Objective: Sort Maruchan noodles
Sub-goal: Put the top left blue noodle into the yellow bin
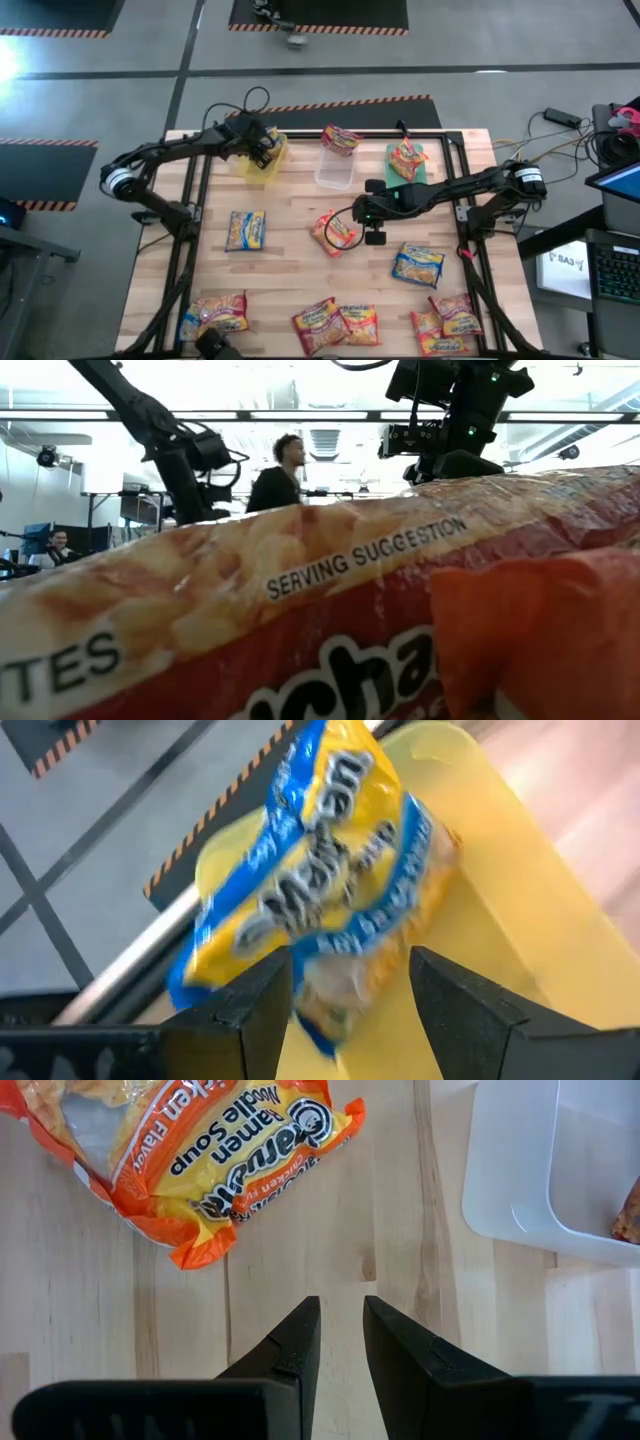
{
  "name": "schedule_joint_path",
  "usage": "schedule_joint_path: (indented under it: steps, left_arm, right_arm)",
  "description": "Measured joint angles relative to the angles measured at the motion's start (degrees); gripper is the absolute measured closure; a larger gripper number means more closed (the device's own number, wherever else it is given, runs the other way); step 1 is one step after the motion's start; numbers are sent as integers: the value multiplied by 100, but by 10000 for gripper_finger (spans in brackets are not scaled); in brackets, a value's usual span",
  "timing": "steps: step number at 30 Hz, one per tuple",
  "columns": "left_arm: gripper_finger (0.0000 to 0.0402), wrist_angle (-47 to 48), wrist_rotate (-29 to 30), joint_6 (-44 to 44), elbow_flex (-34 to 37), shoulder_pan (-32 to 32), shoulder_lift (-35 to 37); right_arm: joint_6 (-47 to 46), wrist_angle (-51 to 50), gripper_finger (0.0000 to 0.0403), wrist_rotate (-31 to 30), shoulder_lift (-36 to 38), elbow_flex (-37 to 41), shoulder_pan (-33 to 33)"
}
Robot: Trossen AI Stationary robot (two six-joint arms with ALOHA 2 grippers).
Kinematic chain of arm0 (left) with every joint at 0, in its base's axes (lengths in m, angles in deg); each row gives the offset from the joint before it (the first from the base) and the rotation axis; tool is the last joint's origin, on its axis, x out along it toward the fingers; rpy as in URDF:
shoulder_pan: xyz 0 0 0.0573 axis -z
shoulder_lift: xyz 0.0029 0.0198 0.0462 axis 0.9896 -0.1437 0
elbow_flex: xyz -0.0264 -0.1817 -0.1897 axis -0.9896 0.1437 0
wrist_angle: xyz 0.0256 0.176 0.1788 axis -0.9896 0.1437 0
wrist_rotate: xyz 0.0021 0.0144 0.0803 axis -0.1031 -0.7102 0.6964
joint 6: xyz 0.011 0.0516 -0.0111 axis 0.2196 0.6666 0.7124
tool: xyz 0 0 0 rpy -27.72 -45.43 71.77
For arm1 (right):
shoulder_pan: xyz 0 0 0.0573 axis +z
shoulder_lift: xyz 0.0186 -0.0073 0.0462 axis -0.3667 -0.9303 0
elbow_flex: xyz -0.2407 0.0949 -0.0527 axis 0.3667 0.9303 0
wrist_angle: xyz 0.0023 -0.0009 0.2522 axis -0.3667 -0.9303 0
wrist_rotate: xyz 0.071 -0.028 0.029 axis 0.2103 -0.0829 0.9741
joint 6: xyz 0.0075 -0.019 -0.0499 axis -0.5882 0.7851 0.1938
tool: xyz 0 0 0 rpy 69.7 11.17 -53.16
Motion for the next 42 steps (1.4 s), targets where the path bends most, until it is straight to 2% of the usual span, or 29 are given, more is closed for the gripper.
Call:
schedule_joint_path:
  steps: [4,8,14,20,27,30,37,42]
  left_arm:
    - [216,596,-4,-286,39,262,438]
    - [216,1206,-5,-820,80,830,890]
    - [216,1878,-21,-1928,83,2192,1511]
    - [216,2649,-19,-3418,87,3511,1709]
    - [216,2576,17,-4980,90,5244,1526]
    - [216,2558,305,-5524,83,5929,1338]
    - [216,2463,462,-5801,-13,7190,714]
    - [216,2810,681,-6244,-59,7690,281]
  right_arm:
    - [0,-2,332,-2,0,0,0]
    - [0,0,332,-2,0,0,-1]
    - [0,0,332,-2,0,0,1]
    - [-1,-1,332,-2,0,0,1]
    - [0,0,332,0,0,0,1]
    - [0,0,332,-1,0,0,1]
    - [0,0,332,0,0,0,1]
    - [0,1,332,-1,0,0,1]
